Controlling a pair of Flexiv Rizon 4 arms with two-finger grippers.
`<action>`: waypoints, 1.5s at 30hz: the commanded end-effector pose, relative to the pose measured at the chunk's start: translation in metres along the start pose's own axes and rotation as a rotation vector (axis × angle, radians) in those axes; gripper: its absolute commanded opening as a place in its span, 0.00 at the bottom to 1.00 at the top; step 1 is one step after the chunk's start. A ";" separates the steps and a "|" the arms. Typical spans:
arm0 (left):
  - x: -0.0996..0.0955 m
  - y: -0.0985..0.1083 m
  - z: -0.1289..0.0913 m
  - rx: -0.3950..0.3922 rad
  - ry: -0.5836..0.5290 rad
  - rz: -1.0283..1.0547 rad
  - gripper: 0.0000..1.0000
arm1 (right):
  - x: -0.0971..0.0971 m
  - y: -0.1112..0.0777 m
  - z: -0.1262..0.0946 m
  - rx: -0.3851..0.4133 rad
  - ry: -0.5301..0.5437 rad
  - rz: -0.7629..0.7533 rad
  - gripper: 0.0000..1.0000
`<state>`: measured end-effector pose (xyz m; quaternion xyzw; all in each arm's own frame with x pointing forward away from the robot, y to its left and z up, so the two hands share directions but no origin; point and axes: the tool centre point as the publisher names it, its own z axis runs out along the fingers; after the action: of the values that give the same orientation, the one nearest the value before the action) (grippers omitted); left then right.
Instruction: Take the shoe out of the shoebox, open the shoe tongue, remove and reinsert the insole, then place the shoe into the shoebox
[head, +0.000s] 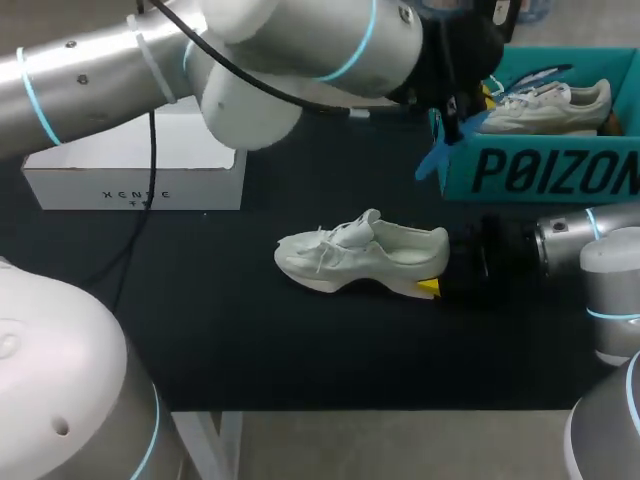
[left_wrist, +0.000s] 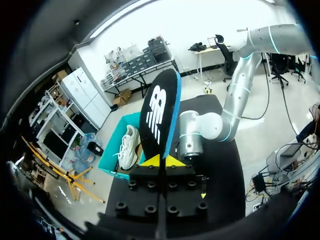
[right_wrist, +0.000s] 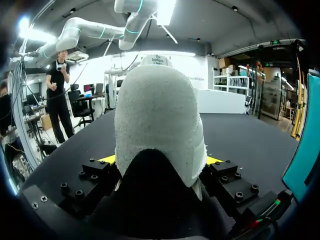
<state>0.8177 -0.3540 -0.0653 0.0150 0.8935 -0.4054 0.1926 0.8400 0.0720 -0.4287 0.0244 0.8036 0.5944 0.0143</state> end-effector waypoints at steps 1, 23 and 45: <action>-0.006 0.013 -0.025 0.095 0.090 -0.001 0.00 | 0.000 -0.002 0.002 0.002 -0.001 0.000 0.00; -0.031 0.035 -0.085 0.403 0.542 -0.347 0.00 | 0.000 -0.002 0.002 0.002 -0.001 0.000 0.00; -0.057 0.082 -0.135 0.718 0.902 -0.719 0.00 | 0.000 -0.002 0.002 0.002 -0.001 0.000 0.00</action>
<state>0.8360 -0.1872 -0.0169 -0.0556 0.7192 -0.6398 -0.2652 0.8401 0.0719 -0.4287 0.0244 0.8037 0.5944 0.0143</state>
